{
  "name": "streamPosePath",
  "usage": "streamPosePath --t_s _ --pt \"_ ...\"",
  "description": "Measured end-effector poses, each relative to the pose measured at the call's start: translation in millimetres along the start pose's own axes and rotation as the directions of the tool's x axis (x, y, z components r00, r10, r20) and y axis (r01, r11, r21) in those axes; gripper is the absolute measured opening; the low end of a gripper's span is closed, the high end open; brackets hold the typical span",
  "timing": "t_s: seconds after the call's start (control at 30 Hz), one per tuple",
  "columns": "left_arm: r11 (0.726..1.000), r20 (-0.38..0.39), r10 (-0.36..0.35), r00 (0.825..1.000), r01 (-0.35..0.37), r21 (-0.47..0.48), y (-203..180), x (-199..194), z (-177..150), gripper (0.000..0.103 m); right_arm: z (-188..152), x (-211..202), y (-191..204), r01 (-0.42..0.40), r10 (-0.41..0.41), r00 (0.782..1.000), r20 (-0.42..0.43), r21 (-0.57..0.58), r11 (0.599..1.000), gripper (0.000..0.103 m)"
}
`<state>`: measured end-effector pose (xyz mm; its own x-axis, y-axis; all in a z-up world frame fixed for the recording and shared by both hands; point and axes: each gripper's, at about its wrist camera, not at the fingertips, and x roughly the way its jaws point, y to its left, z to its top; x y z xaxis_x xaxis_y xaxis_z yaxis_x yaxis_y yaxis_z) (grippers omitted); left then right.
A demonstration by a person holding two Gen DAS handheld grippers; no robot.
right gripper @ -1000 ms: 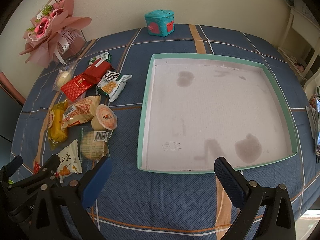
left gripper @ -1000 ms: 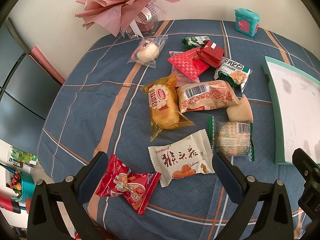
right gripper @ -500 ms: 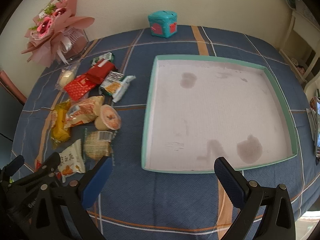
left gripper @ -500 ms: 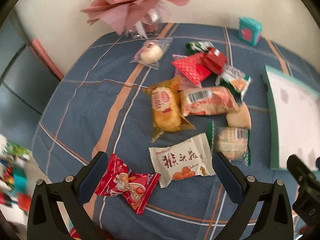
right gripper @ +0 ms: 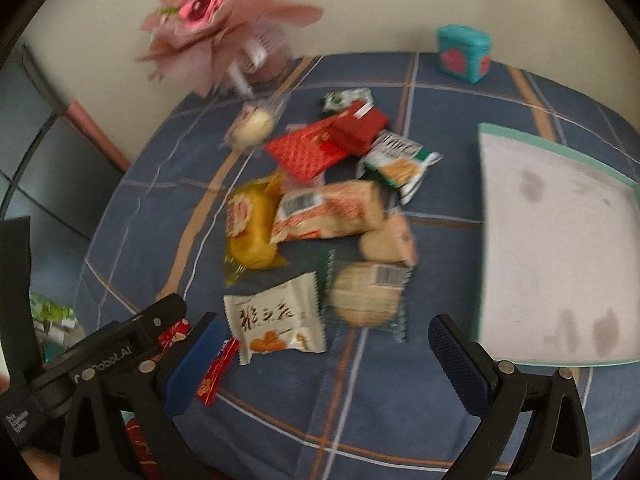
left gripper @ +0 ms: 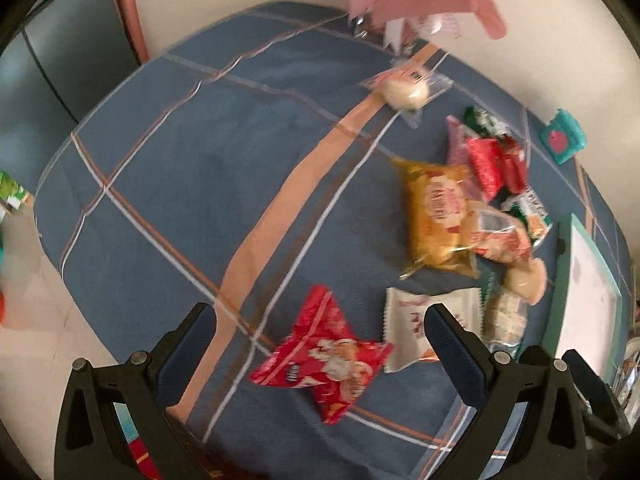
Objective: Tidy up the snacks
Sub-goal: 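Grasp the red candy wrapper with the left tool while the right tool grasps the white biscuit packet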
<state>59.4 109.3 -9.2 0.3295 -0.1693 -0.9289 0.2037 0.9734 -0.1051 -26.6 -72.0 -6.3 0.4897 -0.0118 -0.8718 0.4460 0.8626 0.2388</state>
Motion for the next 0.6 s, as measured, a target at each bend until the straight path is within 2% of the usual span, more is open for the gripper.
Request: streamPosePath --t_s 0.13,0.23,0.33,0.6 --pt "0.999 -0.054 0.022 0.998 -0.024 -0.042 17 13 -1 0.103 -4 27 11 0.014 -0.017 0.996 -0.09 -0.031 0.999 0.103" --pt "0.995 -0.115 -0.035 0.993 0.024 -0.094 30 25 -3 0.103 -4 40 13 0.024 -0.03 0.99 -0.138 -0.047 0.999 0.103" --pt "0.992 -0.137 -0.059 0.989 0.042 -0.12 34 33 -2 0.103 -5 53 17 0.043 -0.055 0.985 -0.164 -0.075 0.996 0.103" --pt "0.992 -0.178 -0.101 0.979 0.084 -0.096 31 48 -7 0.102 -10 82 43 0.032 -0.057 0.983 -0.177 -0.144 0.989 0.103"
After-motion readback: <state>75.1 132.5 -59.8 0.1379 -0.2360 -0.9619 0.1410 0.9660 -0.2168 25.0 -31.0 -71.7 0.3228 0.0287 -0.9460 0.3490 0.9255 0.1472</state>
